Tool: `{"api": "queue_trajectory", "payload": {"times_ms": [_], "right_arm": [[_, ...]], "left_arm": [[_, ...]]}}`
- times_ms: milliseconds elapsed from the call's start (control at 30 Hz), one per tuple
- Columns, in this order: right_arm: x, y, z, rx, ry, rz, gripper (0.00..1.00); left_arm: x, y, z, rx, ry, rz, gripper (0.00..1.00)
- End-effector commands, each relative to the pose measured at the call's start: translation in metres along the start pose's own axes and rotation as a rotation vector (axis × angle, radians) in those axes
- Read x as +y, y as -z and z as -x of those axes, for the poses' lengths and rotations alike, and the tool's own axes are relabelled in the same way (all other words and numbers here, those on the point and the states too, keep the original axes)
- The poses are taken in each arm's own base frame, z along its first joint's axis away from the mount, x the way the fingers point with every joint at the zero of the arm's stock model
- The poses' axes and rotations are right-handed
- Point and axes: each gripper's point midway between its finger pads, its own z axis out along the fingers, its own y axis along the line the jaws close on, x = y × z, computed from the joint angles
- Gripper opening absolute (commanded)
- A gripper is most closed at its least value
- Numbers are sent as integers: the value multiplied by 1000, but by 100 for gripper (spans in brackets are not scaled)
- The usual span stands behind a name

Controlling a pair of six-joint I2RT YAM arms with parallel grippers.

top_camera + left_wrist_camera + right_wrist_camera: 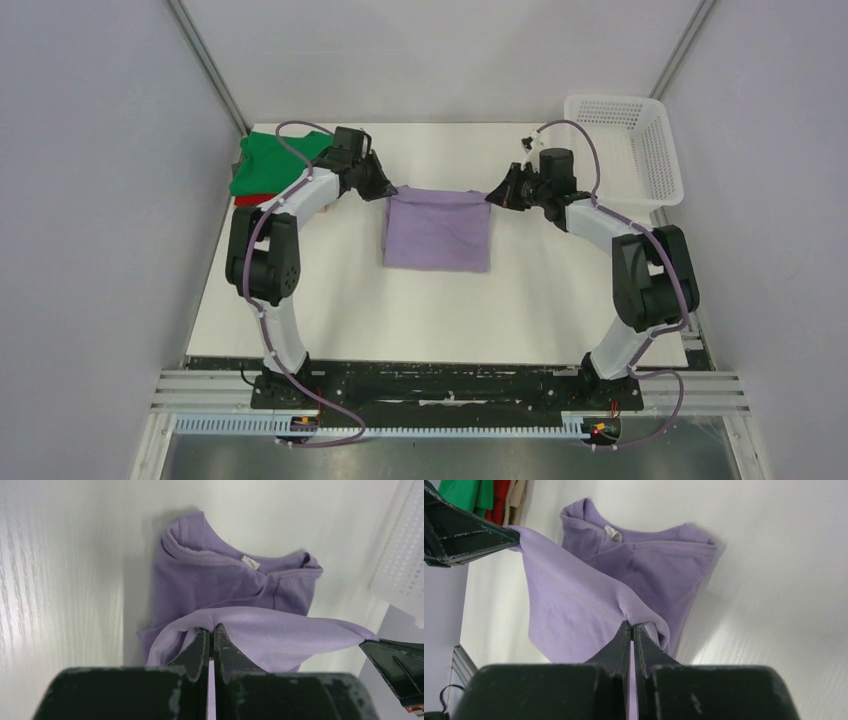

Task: Fold and stack the t-shirts
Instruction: Fold the long partially folded tshirt into a neat square, then put the neatly folded tshirt into the corner of the board with the left arm

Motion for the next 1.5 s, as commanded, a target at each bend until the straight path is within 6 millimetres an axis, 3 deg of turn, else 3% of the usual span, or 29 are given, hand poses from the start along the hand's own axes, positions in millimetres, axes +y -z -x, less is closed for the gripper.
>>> {"api": "queue_trajectory", "payload": {"times_ms": [0,100,133,167,233,267,300,333,433,567,767,1000,1200,1467], "right_arm": [[-16,-18,33,-87,47,-34,0],[-31,-38,35,-80,56,-40,2],[-35,-44,39,-79,61,-46,4],[-42,-50,39,-61,66,-53,20],[-46,-57,48,-42,92,-70,65],[-47,-56,56,-54,109,-87,83],[-46,-53,62,-68,120,-100,98],[-44,-48,68,-88,134,-111,98],[-30,-30,72,-112,155,-95,98],[-13,-9,48,-100,155,-27,98],[-3,30,-3,-79,145,10,98],[-15,75,-20,-124,182,-122,98],[-17,97,-12,-170,221,-190,98],[-25,116,-15,-182,249,-271,98]], "left_arm": [[17,-16,30,-73,-26,77,2],[28,-31,39,-99,-1,127,4],[26,-34,42,-101,0,125,16],[24,-37,46,-102,0,123,32],[15,-35,56,-116,-10,110,56],[9,-31,62,-126,-17,98,77],[2,-26,67,-137,-24,81,97],[-6,-19,71,-152,-30,61,100],[-29,-1,72,-158,-54,-18,100],[-46,0,40,-73,-83,-92,100],[-3,0,-6,-1,-102,79,100],[40,-11,-48,97,-172,210,100],[40,-28,-63,163,-232,226,99],[37,-49,-83,204,-276,278,84]]}}
